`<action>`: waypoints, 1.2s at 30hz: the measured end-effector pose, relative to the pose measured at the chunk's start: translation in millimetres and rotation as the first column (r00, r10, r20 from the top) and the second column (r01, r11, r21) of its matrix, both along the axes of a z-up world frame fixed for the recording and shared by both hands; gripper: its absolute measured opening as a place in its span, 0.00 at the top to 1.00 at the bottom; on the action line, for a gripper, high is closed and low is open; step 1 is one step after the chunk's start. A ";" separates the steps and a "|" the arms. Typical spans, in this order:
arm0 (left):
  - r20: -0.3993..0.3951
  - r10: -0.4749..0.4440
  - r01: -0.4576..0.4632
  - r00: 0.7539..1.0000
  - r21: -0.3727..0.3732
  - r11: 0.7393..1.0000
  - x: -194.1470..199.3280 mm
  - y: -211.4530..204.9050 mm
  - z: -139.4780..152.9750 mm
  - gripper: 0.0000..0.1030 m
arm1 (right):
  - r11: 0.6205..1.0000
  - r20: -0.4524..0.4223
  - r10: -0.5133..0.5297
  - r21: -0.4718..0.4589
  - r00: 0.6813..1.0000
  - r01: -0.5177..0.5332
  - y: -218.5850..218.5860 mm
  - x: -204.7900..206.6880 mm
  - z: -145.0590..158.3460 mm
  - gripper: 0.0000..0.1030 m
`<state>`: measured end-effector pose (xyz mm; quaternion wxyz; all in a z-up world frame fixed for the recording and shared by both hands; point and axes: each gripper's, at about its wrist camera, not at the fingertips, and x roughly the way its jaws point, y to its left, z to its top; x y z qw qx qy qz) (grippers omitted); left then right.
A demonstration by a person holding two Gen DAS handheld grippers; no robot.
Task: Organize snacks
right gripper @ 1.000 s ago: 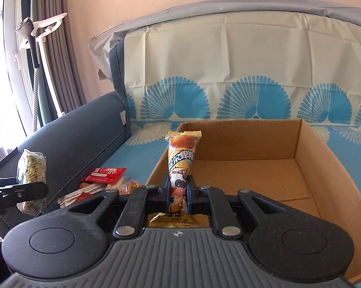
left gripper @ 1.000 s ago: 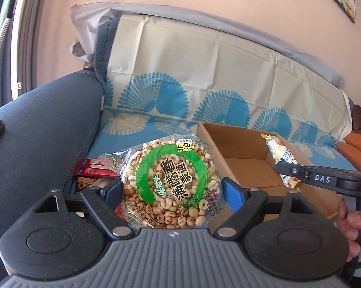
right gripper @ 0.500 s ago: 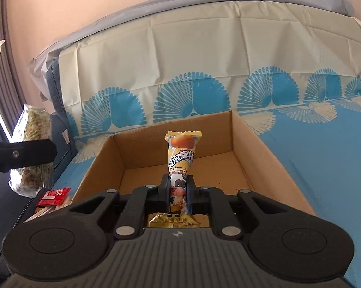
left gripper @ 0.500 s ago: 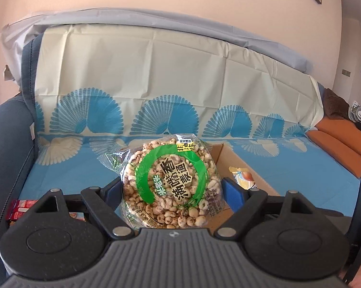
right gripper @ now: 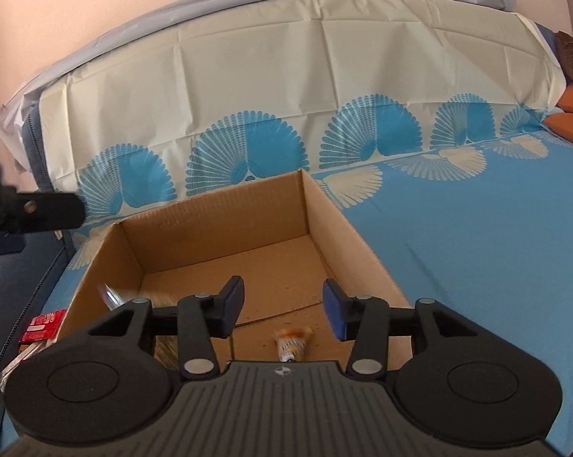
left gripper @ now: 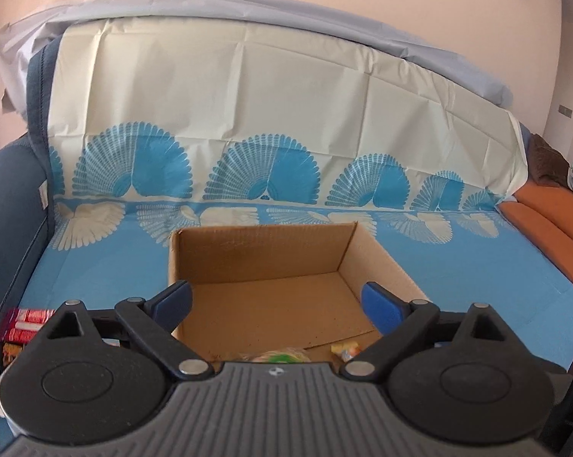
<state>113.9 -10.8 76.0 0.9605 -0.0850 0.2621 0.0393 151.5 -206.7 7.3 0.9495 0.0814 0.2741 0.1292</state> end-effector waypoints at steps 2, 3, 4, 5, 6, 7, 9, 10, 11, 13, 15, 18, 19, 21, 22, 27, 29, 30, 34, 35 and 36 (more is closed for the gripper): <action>-0.028 0.047 -0.048 0.998 -0.012 0.999 -12.7 11.5 -13.8 0.06 | 0.998 -0.017 -0.054 -0.023 0.998 0.053 -6.0 2.2 -3.5 0.54; -0.044 0.069 -0.070 0.997 -0.013 0.997 -19.3 17.0 -20.9 0.08 | 0.996 -0.023 -0.087 -0.039 0.996 0.086 -9.1 3.2 -4.8 0.54; -0.062 0.085 -0.086 0.994 -0.014 0.996 -25.2 21.4 -27.6 0.12 | 0.991 -0.028 -0.122 -0.056 0.992 0.120 -12.0 4.2 -6.0 0.53; -0.081 0.096 -0.097 0.992 -0.015 0.995 -30.7 25.1 -34.2 0.19 | 0.988 -0.033 -0.143 -0.068 0.989 0.140 -15.4 5.3 -7.7 0.58; -0.101 0.104 -0.106 0.989 -0.014 0.994 -35.4 28.0 -40.6 0.22 | 0.987 -0.035 -0.146 -0.069 0.989 0.144 -16.9 5.3 -8.4 0.60; -0.120 0.111 -0.114 0.986 -0.014 0.993 -39.2 30.2 -46.0 0.27 | 0.986 -0.032 -0.148 -0.084 0.988 0.145 -15.5 4.5 -8.8 0.61; -0.153 0.116 -0.121 0.981 -0.023 0.992 -45.3 33.0 -54.9 0.35 | 0.981 -0.019 -0.153 -0.122 0.988 0.150 -10.5 1.5 -8.7 0.63; -0.164 0.115 -0.121 0.980 -0.028 0.992 -47.8 33.2 -57.8 0.40 | 0.979 -0.010 -0.158 -0.129 0.987 0.156 -9.7 -0.2 -7.4 0.63; -0.170 0.110 -0.117 0.979 -0.033 0.993 -49.9 32.7 -59.8 0.45 | 0.977 0.005 -0.169 -0.133 0.986 0.168 -10.1 -2.6 -4.8 0.63; -0.185 0.094 -0.103 0.978 -0.038 0.994 -51.9 30.8 -64.0 0.53 | 0.973 0.050 -0.187 -0.131 0.981 0.192 -13.6 -8.6 1.6 0.63; -0.205 0.084 -0.093 0.975 -0.034 0.995 -52.0 27.2 -69.4 0.64 | 0.962 0.085 -0.205 -0.167 0.975 0.217 -16.3 -11.1 4.1 0.62; -0.230 0.078 -0.086 0.970 -0.022 0.996 -50.8 23.1 -76.7 0.84 | 0.956 0.004 -0.244 -0.169 0.970 0.241 -27.9 -3.4 -8.6 0.62; -0.229 0.081 -0.086 0.970 -0.010 0.996 -51.0 20.4 -78.1 0.84 | 0.952 -0.018 -0.256 -0.178 0.966 0.249 -30.6 -1.4 -12.5 0.62; -0.221 0.082 -0.081 0.972 0.016 0.997 -52.5 16.5 -79.5 0.84 | 0.952 -0.049 -0.256 -0.185 0.965 0.243 -33.4 0.2 -19.4 0.69; -0.218 0.081 -0.078 0.973 0.022 0.997 -52.5 15.3 -79.1 0.84 | 0.956 -0.067 -0.247 -0.180 0.967 0.232 -34.6 0.7 -22.3 0.75; -0.201 0.037 -0.040 0.979 -0.007 0.999 -52.2 16.6 -79.7 0.84 | 0.956 -0.064 -0.247 -0.178 0.967 0.232 -36.6 -2.6 -22.7 0.77; -0.194 -0.007 0.009 0.981 0.007 1.000 -52.6 10.8 -80.2 0.82 | 0.940 -0.042 -0.280 -0.213 0.959 0.266 -37.5 -6.5 -21.4 0.76; -0.193 -0.024 0.031 0.981 0.031 0.999 -53.6 7.6 -80.3 0.81 | 0.935 -0.042 -0.287 -0.232 0.957 0.270 -38.0 -6.4 -21.9 0.76; -0.152 -0.090 0.090 0.984 -0.002 0.996 -65.1 19.6 -75.7 0.78 | 0.937 -0.041 -0.295 -0.206 0.954 0.281 -42.0 -8.6 -19.8 0.76; -0.133 -0.102 0.103 0.986 -0.003 0.995 -70.7 25.9 -71.7 0.73 | 0.935 -0.018 -0.296 -0.211 0.955 0.286 -40.0 -12.2 -16.8 0.73; -0.109 -0.119 0.119 0.987 -0.001 0.993 -77.4 32.5 -67.5 0.71 | 0.935 0.005 -0.288 -0.214 0.958 0.282 -37.3 -15.6 -14.3 0.65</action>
